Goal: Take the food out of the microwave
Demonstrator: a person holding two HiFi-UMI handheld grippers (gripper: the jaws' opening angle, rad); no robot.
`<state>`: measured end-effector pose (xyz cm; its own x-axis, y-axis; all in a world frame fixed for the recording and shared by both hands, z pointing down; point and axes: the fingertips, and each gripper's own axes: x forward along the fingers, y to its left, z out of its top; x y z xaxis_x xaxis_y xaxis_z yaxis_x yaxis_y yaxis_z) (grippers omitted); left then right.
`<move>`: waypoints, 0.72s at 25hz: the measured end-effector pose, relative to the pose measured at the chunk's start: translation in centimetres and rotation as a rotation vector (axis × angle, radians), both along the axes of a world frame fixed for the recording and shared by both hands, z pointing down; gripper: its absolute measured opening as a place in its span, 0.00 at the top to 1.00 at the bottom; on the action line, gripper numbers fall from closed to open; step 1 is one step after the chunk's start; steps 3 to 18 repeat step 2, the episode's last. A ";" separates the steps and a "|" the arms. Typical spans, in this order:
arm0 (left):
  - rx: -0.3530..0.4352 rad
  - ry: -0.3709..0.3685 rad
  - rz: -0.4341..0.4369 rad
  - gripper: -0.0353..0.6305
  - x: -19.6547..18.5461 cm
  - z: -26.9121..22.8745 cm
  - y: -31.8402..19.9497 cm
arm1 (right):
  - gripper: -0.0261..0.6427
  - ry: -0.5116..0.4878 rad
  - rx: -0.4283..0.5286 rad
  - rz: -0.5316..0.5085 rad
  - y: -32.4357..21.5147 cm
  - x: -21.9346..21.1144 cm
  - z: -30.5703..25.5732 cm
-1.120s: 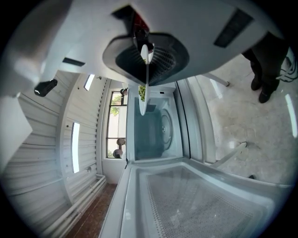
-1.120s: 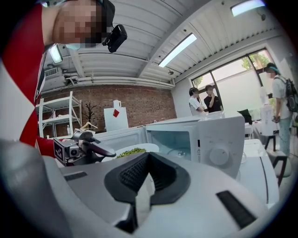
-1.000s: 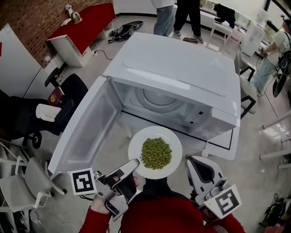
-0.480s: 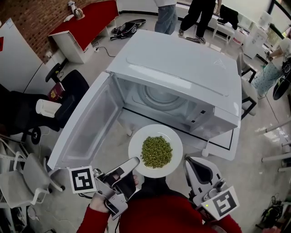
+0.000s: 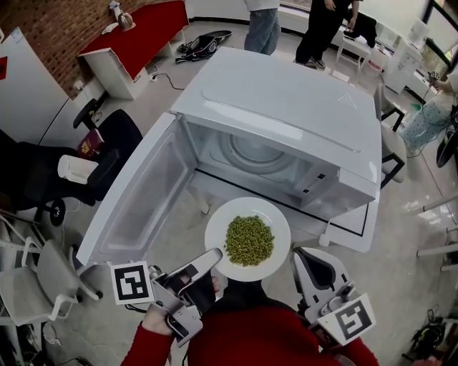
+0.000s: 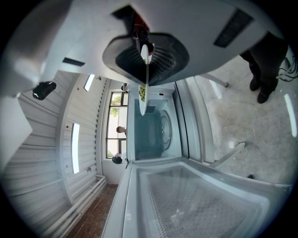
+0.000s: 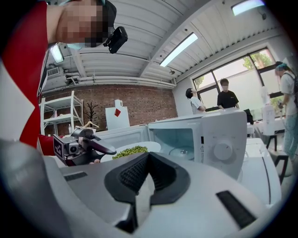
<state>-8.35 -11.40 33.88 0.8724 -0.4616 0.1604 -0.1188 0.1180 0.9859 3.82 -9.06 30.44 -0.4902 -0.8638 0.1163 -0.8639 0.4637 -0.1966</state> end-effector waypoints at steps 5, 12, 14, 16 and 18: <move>-0.002 0.002 0.002 0.92 0.1 -0.2 0.1 | 0.94 -0.002 -0.002 0.006 0.0 0.2 -0.1; -0.002 0.002 0.002 0.92 0.1 -0.2 0.1 | 0.94 -0.002 -0.002 0.006 0.0 0.2 -0.1; -0.002 0.002 0.002 0.92 0.1 -0.2 0.1 | 0.94 -0.002 -0.002 0.006 0.0 0.2 -0.1; -0.002 0.002 0.002 0.92 0.1 -0.2 0.1 | 0.94 -0.002 -0.002 0.006 0.0 0.2 -0.1; -0.002 0.002 0.002 0.92 0.1 -0.2 0.1 | 0.94 -0.002 -0.002 0.006 0.0 0.2 -0.1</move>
